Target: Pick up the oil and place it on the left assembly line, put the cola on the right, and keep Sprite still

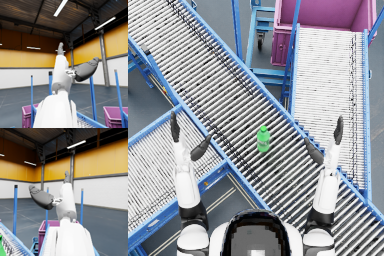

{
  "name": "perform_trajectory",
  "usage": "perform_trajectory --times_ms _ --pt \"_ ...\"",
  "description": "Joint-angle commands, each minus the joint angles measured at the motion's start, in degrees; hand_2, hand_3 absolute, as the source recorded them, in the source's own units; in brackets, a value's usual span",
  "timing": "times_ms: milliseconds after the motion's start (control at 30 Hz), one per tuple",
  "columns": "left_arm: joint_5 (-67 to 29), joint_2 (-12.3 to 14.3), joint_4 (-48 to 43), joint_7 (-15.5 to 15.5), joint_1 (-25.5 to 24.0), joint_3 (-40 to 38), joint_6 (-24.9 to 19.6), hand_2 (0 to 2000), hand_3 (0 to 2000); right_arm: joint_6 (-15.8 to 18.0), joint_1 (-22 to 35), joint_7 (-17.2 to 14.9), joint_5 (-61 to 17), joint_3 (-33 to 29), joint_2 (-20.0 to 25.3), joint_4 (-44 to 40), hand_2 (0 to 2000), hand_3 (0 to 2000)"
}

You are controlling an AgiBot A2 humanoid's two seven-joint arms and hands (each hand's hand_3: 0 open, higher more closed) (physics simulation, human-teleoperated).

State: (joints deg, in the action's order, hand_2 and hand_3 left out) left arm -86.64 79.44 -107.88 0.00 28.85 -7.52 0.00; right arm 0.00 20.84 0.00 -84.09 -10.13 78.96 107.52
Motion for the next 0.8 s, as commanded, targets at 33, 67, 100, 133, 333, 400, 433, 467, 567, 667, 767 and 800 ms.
perform_trajectory --times_ms 33,67,100,133,333,400,433,467,567,667,767,800 --pt "0.0 0.0 0.0 0.0 0.0 0.0 0.0 0 0 0.0 0.7 0.0 0.0 -0.2 -0.2 0.1 0 0" --pt "0.0 0.0 0.0 0.0 0.0 0.1 0.0 0 0 0.0 0.0 0.0 0.0 0.0 0.0 0.0 0 0" --pt "0.0 0.0 0.0 0.0 0.1 0.1 0.0 0 0 0.0 0.0 0.0 0.0 0.0 0.0 0.0 0 0" --pt "0.0 0.0 0.0 0.0 0.1 0.1 0.0 0 0 0.0 0.0 0.0 0.0 -0.1 0.0 0.0 0 0" --pt "1.7 -0.5 0.3 0.3 -1.0 1.2 0.3 0 0 0.3 -0.5 -0.3 1.5 1.3 -0.4 -0.3 0 0" --pt "3.6 -1.2 0.6 0.7 -1.9 2.5 0.7 0 0 0.7 -0.9 -0.7 3.3 2.7 -1.0 -0.6 0 0" --pt "4.6 -1.5 0.8 0.9 -2.4 3.1 0.9 0 0 0.9 -1.0 -0.9 4.2 3.5 -1.4 -0.8 0 0" --pt "5.7 -1.9 1.0 1.1 -2.8 3.8 1.1 0 0 1.1 -1.2 -1.1 5.2 4.3 -1.8 -1.0 0 0" --pt "9.2 -3.2 1.6 1.8 -4.3 6.1 1.8 0 0 1.8 -1.7 -1.8 8.4 6.9 -2.9 -1.5 0 0" --pt "12.8 -4.4 2.2 2.5 -5.7 8.4 2.5 0 0 2.5 -2.2 -2.5 11.7 9.5 -4.2 -2.1 0 0" --pt "16.5 -5.7 2.8 3.2 -7.2 10.8 3.2 0 0 3.2 -2.6 -3.2 15.0 12.2 -5.4 -2.6 0 0" --pt "17.7 -6.2 3.0 3.5 -7.7 11.6 3.5 0 0 3.4 -2.8 -3.5 16.2 13.1 -5.8 -2.8 0 0"
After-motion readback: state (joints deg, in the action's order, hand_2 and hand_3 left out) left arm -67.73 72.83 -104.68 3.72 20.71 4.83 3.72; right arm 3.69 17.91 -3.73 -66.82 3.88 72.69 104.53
